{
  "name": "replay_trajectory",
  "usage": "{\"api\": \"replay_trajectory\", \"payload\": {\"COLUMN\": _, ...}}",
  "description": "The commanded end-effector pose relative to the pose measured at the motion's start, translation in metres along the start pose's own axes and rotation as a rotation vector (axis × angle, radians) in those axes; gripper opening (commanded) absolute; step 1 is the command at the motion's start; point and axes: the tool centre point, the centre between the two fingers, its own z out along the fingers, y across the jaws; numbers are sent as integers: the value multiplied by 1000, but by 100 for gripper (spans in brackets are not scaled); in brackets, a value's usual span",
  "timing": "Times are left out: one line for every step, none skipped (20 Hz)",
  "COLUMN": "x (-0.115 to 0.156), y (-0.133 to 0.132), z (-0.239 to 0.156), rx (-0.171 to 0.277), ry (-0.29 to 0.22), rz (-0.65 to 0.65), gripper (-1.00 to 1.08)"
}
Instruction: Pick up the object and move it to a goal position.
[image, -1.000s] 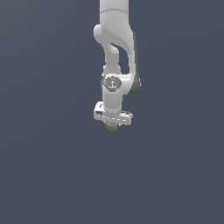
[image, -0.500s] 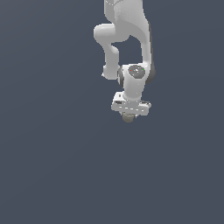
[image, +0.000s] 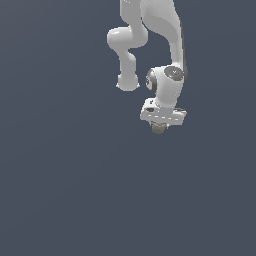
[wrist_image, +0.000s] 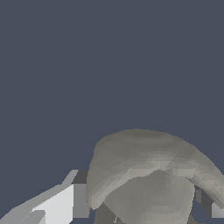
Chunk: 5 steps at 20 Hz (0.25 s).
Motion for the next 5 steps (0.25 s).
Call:
{"api": "replay_trajectory", "payload": {"x": -5, "y": -7, "z": -2, "rx": 0, "ry": 0, "rz": 2, "gripper": -100}}
{"api": "replay_trajectory", "payload": {"x": -6, "y": -9, "z": -2, "rx": 0, "ry": 0, "rz": 2, "gripper": -100}}
{"api": "replay_trajectory", "payload": {"x": -6, "y": -10, "z": -3, "rx": 0, "ry": 0, "rz": 2, "gripper": -100}}
{"api": "replay_trajectory", "payload": {"x": -6, "y": -11, "z": -3, "rx": 0, "ry": 0, "rz": 2, "gripper": -100}}
{"api": "replay_trajectory", "payload": {"x": -7, "y": -11, "z": -3, "rx": 0, "ry": 0, "rz": 2, "gripper": -100}}
